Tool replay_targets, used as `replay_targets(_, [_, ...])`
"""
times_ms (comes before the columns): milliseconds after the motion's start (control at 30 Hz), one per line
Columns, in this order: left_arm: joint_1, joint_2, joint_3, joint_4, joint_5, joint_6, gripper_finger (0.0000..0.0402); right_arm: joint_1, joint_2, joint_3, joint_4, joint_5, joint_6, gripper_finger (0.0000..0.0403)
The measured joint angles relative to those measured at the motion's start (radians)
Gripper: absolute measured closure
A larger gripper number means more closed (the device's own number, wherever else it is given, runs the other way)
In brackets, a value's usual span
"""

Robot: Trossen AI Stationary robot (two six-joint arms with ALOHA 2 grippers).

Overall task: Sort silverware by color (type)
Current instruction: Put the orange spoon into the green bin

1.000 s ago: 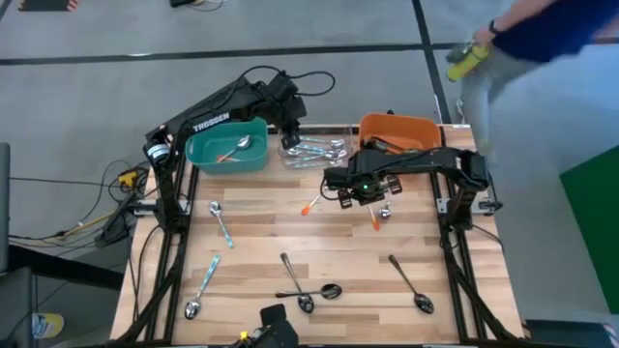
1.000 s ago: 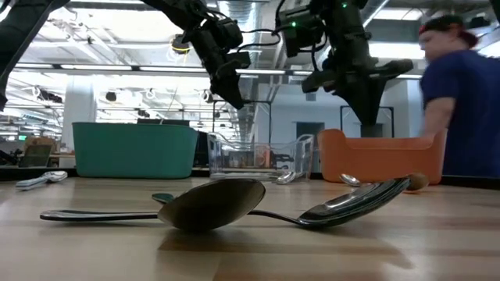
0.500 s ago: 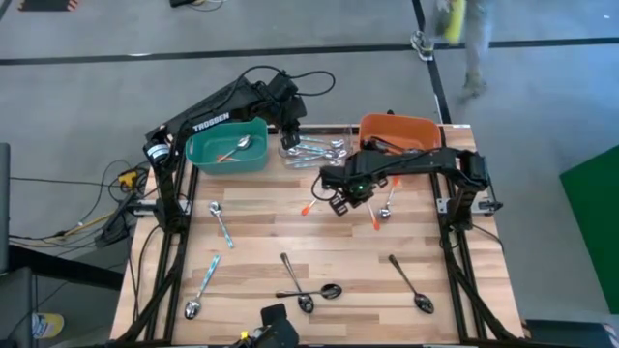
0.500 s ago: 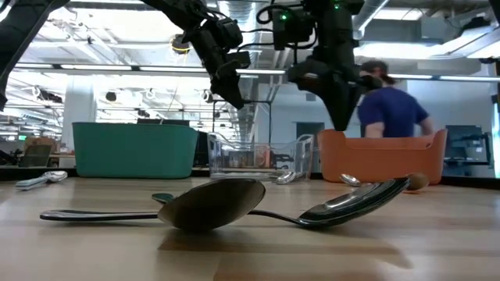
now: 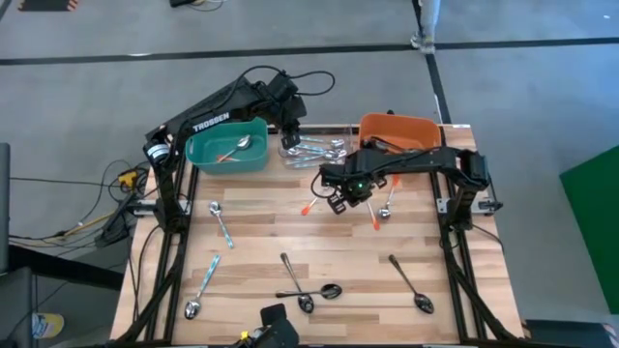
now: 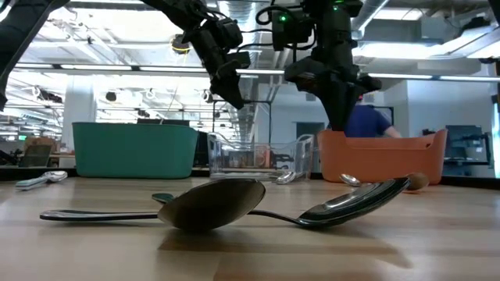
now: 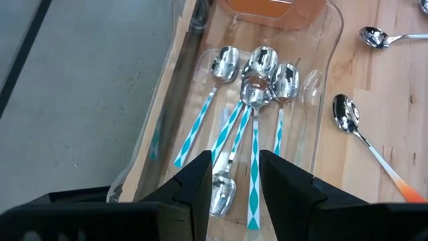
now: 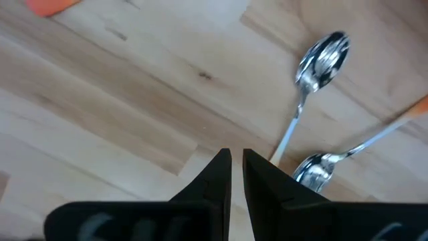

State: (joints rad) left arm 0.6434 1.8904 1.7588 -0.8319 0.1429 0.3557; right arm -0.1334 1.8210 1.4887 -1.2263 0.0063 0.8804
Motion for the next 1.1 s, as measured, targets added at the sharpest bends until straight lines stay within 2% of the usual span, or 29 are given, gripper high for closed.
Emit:
replay_targets(200, [0.0, 0.0, 0.0, 0.0, 0.0, 0.0, 0.029, -0.028, 0.0, -0.002, -0.033, -0.085, -0.026, 0.0341])
replay_targets(367, [0.0, 0.0, 0.0, 0.0, 0.0, 0.0, 0.029, -0.017, 0.0, -0.006, -0.031, -0.085, -0.051, 0.0341])
replay_targets(600, [0.0, 0.0, 0.0, 0.0, 0.0, 0.0, 0.029, -0.02, 0.0, -0.006, -0.048, -0.048, 0.008, 0.0341])
replay_targets(667, [0.0, 0.0, 0.0, 0.0, 0.0, 0.0, 0.029, -0.022, 0.0, -0.006, -0.047, -0.035, -0.027, 0.0341])
replay_targets(1100, [0.0, 0.0, 0.0, 0.0, 0.0, 0.006, 0.029, 0.01, 0.0, -0.006, -0.007, -0.044, -0.046, 0.034])
